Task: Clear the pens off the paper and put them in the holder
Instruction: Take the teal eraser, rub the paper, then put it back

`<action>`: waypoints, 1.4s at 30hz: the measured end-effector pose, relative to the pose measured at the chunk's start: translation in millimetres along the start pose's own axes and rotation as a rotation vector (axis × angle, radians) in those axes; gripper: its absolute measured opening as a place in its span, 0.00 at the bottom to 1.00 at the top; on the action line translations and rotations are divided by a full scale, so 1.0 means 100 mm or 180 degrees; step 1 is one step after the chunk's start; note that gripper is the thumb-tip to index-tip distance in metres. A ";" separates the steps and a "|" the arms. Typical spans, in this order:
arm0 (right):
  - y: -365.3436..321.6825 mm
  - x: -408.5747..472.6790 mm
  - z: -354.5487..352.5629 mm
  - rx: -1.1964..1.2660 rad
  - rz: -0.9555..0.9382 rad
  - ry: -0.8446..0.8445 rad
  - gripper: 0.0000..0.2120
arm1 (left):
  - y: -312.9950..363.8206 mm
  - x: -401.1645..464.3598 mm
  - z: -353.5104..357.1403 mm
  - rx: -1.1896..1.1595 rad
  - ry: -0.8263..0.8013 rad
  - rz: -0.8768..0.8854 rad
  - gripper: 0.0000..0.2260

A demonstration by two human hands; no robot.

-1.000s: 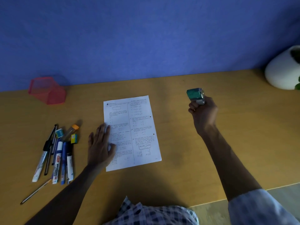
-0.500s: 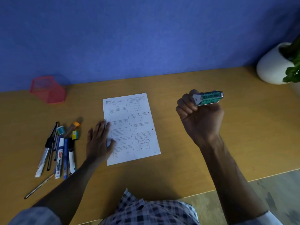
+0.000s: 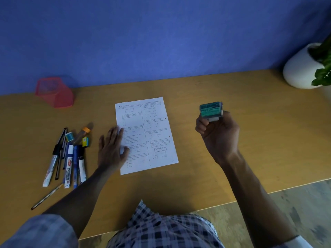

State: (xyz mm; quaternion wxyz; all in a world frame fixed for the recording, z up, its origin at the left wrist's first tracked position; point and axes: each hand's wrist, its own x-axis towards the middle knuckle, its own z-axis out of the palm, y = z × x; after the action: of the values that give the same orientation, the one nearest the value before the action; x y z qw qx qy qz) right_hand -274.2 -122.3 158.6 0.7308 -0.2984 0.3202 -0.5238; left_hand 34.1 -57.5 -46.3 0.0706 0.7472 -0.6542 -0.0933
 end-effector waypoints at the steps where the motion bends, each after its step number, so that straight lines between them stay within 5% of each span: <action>1: 0.05 -0.01 -0.03 -0.0050 0.0014 0.0036 0.15 | 0.00 0.00 0.00 -0.0012 0.0002 0.0006 0.33; 12: 0.53 -0.16 -0.30 -0.1527 -0.0127 0.0409 0.12 | -0.01 -0.02 -0.02 -0.0017 -0.0010 0.0017 0.33; 25: 1.04 -0.32 -0.52 -0.4211 -0.0810 -0.0049 0.11 | -0.02 -0.02 -0.01 -0.0060 0.0032 0.0035 0.33; 42: 1.39 -0.34 -0.48 -0.5647 -0.1114 -0.0712 0.09 | -0.04 0.00 0.02 -0.0058 0.0024 0.0010 0.33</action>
State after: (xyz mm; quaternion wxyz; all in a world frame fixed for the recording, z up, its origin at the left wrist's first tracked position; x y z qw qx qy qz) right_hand -240.5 -57.1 26.9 0.1699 -0.8446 0.4830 -0.1567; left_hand 37.5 -57.4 -49.2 0.0800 0.7458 -0.6542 -0.0964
